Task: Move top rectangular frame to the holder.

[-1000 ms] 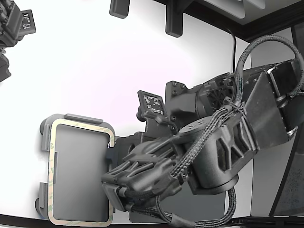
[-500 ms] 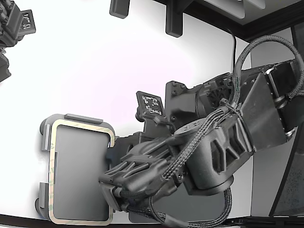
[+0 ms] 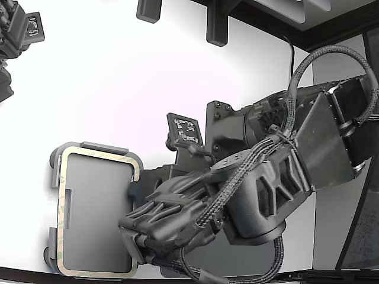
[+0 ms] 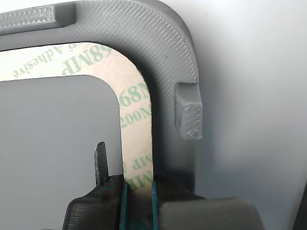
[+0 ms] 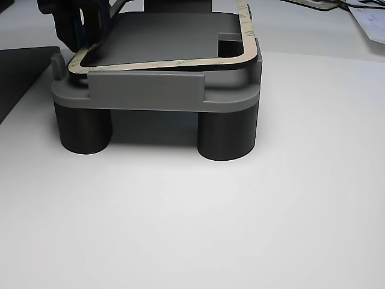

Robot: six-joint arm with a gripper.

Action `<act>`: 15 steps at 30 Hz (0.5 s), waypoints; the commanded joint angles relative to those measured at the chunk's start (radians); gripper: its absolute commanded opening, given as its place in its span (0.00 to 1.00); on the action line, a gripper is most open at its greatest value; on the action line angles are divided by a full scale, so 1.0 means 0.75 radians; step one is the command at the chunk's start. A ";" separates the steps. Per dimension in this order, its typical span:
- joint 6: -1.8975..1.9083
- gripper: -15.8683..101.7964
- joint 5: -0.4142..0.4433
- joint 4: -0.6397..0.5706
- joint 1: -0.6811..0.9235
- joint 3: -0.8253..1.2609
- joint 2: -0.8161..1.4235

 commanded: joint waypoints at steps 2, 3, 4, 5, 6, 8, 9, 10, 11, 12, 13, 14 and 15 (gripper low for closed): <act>0.016 0.04 0.012 0.014 -0.010 -0.020 0.047; 0.020 0.04 0.014 0.014 -0.010 -0.020 0.047; 0.025 0.04 0.016 0.014 -0.008 -0.020 0.047; 0.029 0.04 0.016 0.014 -0.006 -0.020 0.047; 0.033 0.04 0.016 0.014 -0.002 -0.020 0.047; 0.045 0.04 0.016 0.014 0.006 -0.020 0.045; 0.049 0.04 0.016 0.014 0.008 -0.020 0.045; 0.053 0.04 0.016 0.016 0.012 -0.020 0.045; 0.055 0.04 0.016 0.016 0.014 -0.020 0.045; 0.055 0.04 0.016 0.016 0.014 -0.018 0.047; 0.055 0.04 0.014 0.016 0.014 -0.016 0.047; 0.055 0.04 0.014 0.016 0.014 -0.014 0.047; 0.055 0.04 0.014 0.016 0.014 -0.012 0.049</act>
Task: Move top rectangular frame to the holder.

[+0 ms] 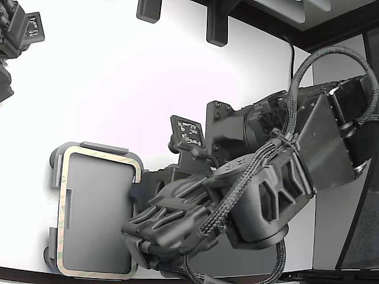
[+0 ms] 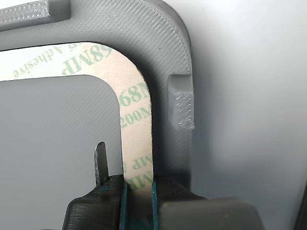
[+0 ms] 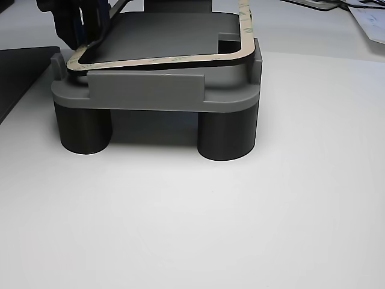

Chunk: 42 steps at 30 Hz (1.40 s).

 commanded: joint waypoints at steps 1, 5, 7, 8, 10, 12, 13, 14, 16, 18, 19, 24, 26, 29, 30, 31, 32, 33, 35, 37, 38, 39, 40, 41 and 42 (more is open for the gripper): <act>0.002 0.04 -0.002 0.016 -0.008 -0.016 0.047; 0.000 0.04 -0.002 0.016 -0.008 -0.008 0.059; -0.002 0.04 -0.002 0.016 -0.008 -0.006 0.063; -0.002 0.04 -0.002 0.016 -0.008 -0.002 0.065; -0.004 0.04 -0.002 0.016 -0.008 0.004 0.067; -0.004 0.04 0.000 0.016 -0.008 0.010 0.070; -0.004 0.04 0.002 0.016 -0.008 0.010 0.070; -0.004 0.04 0.002 0.016 -0.008 0.010 0.070; -0.004 0.04 0.002 0.016 -0.008 0.008 0.063; -0.004 0.04 0.002 0.016 -0.008 0.006 0.059; -0.004 0.04 0.002 0.016 -0.008 0.006 0.059; -0.002 0.04 0.006 0.016 -0.008 0.020 0.070; -0.002 0.04 0.012 0.016 -0.008 0.020 0.074; -0.002 0.04 0.014 0.016 -0.010 0.020 0.070; -0.004 0.04 0.014 0.016 -0.010 0.018 0.067; -0.004 0.04 0.014 0.016 -0.010 0.016 0.065; -0.004 0.04 0.012 0.016 -0.010 0.012 0.061; -0.004 0.04 0.008 0.016 -0.010 0.008 0.057; -0.004 0.04 0.002 0.016 -0.010 0.004 0.051; -0.006 0.04 0.000 0.016 -0.010 0.002 0.047; -0.006 0.04 0.000 0.016 -0.010 0.000 0.047; -0.008 0.06 0.000 0.016 -0.010 -0.004 0.047; -0.010 0.09 0.002 0.016 -0.010 -0.006 0.045; -0.010 0.15 0.004 0.016 -0.010 -0.006 0.045; -0.016 0.27 0.006 0.016 -0.010 -0.006 0.047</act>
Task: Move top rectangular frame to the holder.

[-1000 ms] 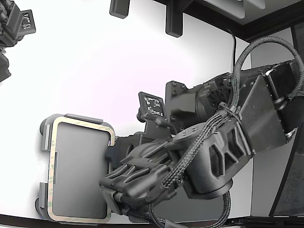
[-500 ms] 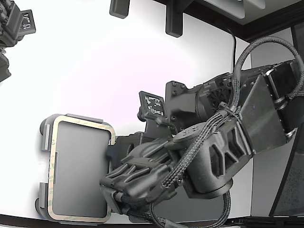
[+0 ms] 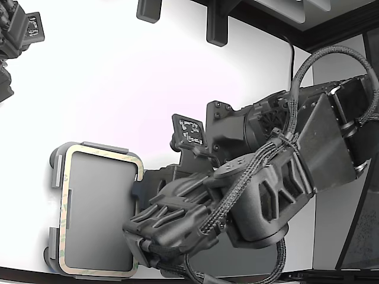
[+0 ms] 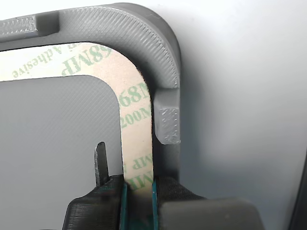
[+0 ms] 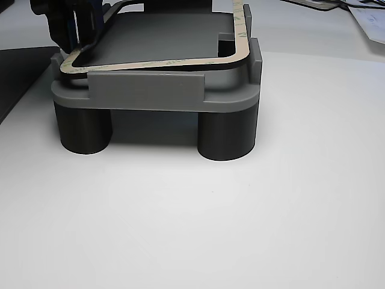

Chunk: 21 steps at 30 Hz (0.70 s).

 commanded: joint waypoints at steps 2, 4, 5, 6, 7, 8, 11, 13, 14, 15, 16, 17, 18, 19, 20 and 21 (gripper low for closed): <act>-0.012 0.93 0.002 0.016 -0.012 -0.035 0.035; -0.020 0.98 0.008 0.016 -0.010 -0.041 0.037; -0.027 0.98 0.018 0.016 -0.010 -0.053 0.035; -0.035 0.98 0.033 0.016 -0.010 -0.074 0.029; -0.045 0.98 0.043 0.016 -0.010 -0.096 0.022; -0.053 0.98 0.053 0.016 -0.010 -0.117 0.018; -0.076 0.98 0.082 0.016 -0.010 -0.147 0.012; -0.100 0.98 0.115 0.016 -0.008 -0.166 0.018; -0.125 0.98 0.139 0.016 -0.008 -0.186 0.029; -0.157 0.98 0.174 0.016 -0.006 -0.209 0.045; -0.200 0.98 0.223 0.016 -0.002 -0.237 0.063; -0.256 0.98 0.268 0.016 0.002 -0.264 0.090; -0.327 0.98 0.307 0.014 0.002 -0.278 0.123; -0.421 0.98 0.348 0.014 0.002 -0.280 0.164; -0.520 0.98 0.393 0.012 0.002 -0.268 0.211; -0.626 0.98 0.432 0.010 0.002 -0.243 0.262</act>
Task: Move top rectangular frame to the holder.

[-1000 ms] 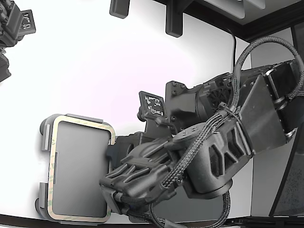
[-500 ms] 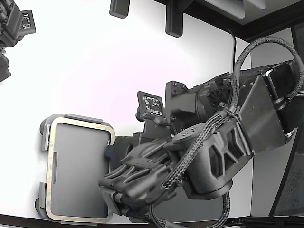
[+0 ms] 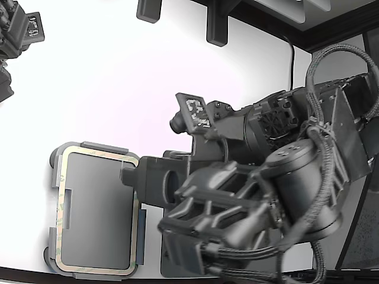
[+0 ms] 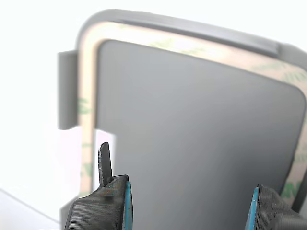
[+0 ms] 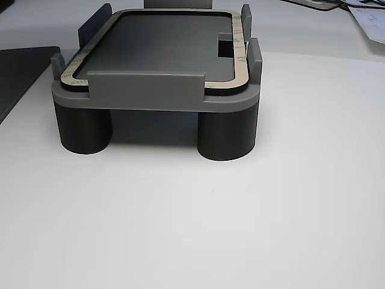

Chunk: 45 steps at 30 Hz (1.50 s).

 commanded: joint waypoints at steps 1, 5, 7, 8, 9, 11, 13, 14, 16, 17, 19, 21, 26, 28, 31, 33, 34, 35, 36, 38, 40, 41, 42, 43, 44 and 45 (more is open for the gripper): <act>-0.366 0.98 0.143 0.002 -0.010 0.022 0.182; -0.931 0.98 0.321 -0.131 -0.047 0.247 0.448; -1.264 0.98 0.335 -0.262 -0.106 0.446 0.648; -1.405 0.98 0.313 -0.327 -0.147 0.536 0.749; -1.546 0.98 0.264 -0.391 -0.202 0.616 0.845; -1.771 0.98 0.170 -0.495 -0.315 0.783 1.029; -1.947 0.98 0.084 -0.571 -0.409 0.953 1.211; -2.027 0.98 0.025 -0.595 -0.466 1.033 1.299; -2.199 0.98 -0.065 -0.677 -0.569 1.229 1.491; -2.260 0.98 -0.119 -0.726 -0.618 1.336 1.593; -2.366 0.98 -0.231 -0.777 -0.728 1.501 1.759; -2.411 0.98 -0.344 -0.796 -0.818 1.606 1.867; -2.434 0.98 -0.403 -0.884 -0.820 1.814 2.021; -2.434 0.98 -0.411 -0.861 -0.818 1.874 2.035; -2.440 0.98 -0.440 -0.886 -0.818 1.966 2.035; -2.483 0.98 -0.501 -0.904 -0.818 1.970 2.035; -2.479 0.98 -0.499 -0.904 -0.818 1.970 2.035; -2.458 0.98 -0.470 -0.902 -0.820 1.970 2.035; -2.442 0.98 -0.442 -0.902 -0.820 1.970 2.035; -2.434 0.98 -0.430 -0.900 -0.820 1.970 2.035; -2.434 0.98 -0.430 -0.900 -0.820 1.970 2.035; -2.434 0.98 -0.430 -0.900 -0.820 1.970 2.035; -2.434 0.98 -0.430 -0.900 -0.820 1.970 2.035; -2.434 0.98 -0.430 -0.900 -0.820 1.970 2.035; -2.434 0.98 -0.430 -0.900 -0.820 1.970 2.035; -2.434 0.98 -0.430 -0.900 -0.820 1.970 2.035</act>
